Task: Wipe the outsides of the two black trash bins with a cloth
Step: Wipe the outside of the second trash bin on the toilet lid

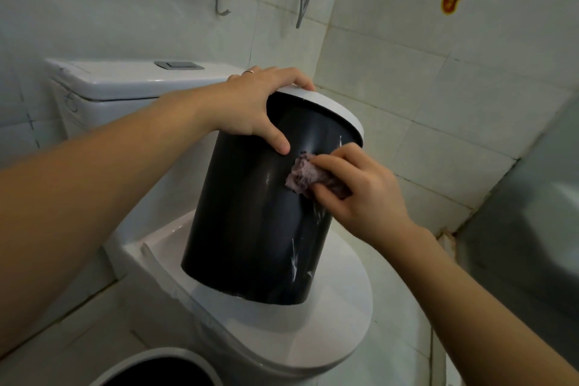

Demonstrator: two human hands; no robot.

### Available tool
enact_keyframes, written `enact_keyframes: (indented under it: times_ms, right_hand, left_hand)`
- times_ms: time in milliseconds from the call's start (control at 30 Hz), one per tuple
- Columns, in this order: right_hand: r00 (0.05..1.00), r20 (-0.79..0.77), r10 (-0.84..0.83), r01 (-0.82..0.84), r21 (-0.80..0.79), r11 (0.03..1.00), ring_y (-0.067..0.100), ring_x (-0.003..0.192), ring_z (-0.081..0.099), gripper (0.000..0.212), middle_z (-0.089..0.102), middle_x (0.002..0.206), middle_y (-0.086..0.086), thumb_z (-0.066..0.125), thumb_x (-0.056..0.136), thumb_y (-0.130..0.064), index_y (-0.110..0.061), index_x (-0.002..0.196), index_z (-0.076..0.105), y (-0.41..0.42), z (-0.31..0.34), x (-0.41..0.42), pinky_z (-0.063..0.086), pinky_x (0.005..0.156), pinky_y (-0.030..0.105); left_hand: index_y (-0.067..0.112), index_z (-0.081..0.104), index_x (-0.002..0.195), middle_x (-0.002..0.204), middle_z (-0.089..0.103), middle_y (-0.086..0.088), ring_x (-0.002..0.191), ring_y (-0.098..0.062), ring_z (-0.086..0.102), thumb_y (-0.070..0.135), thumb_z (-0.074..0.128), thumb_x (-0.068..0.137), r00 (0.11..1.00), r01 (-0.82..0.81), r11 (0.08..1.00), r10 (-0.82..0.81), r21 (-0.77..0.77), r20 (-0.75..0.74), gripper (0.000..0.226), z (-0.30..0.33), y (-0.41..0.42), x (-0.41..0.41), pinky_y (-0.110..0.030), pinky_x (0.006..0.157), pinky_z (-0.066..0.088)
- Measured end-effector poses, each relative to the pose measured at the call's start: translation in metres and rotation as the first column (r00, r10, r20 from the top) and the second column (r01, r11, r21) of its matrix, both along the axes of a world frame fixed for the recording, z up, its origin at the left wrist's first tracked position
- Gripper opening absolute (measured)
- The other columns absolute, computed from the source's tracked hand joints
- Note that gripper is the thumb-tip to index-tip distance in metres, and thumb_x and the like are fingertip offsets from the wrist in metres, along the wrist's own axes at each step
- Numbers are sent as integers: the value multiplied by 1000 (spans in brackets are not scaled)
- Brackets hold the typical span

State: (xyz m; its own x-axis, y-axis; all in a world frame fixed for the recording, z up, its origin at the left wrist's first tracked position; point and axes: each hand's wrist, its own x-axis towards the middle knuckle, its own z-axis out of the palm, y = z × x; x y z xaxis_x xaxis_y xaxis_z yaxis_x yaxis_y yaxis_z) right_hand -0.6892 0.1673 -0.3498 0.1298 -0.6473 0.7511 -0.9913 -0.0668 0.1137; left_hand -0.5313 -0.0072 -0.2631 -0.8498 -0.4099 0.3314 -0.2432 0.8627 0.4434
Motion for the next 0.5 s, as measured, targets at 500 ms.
enact_keyframes:
  times_ms: [500]
  right_hand:
    - [998,-8,70,-69,73,995,20,80,61,32,63,101,4,63,89,-31,-15,116,71,15,-23,2,53,58,36]
  left_hand:
    - [56,42,127,128,45,8,126,-20,36,33,93,58,1000,20,1000,-20,16,-11,88,-4,-11,-4,-46,108,38]
